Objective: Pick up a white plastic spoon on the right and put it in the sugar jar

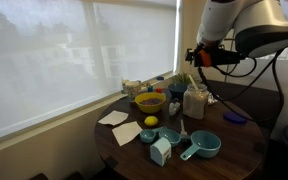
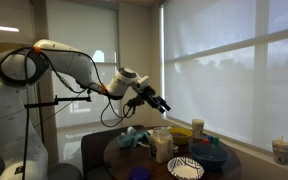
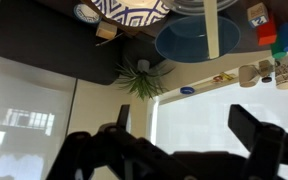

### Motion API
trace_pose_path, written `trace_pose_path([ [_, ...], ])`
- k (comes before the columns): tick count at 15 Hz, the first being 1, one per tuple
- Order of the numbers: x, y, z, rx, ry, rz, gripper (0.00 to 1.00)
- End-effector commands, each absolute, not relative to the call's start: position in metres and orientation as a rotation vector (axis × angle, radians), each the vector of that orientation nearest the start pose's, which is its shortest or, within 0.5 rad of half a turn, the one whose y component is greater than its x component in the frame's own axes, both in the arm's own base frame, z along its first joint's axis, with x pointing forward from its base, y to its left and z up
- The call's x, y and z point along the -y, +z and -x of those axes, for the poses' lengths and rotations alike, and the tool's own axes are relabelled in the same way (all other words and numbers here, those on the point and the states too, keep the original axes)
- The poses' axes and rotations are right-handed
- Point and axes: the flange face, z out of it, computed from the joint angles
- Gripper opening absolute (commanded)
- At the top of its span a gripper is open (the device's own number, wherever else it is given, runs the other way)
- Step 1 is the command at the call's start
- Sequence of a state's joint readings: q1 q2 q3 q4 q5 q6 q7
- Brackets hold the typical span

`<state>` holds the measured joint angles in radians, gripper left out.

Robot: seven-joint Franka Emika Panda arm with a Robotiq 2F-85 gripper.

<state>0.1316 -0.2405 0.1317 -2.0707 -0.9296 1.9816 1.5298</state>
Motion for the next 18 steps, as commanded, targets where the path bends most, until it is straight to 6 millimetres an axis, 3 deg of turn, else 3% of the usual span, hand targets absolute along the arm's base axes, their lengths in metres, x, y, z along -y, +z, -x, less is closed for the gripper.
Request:
trace_pose_path([
  [1,-0.078,0.609,-0.501,-1.520,-1.149,2.957,1.00],
  [7,-0.066,0.635,-0.497,-1.426,-0.817,3.014,1.00],
  [18,-0.062,0.699,-0.475,-1.156,-0.725,2.981,1.00],
])
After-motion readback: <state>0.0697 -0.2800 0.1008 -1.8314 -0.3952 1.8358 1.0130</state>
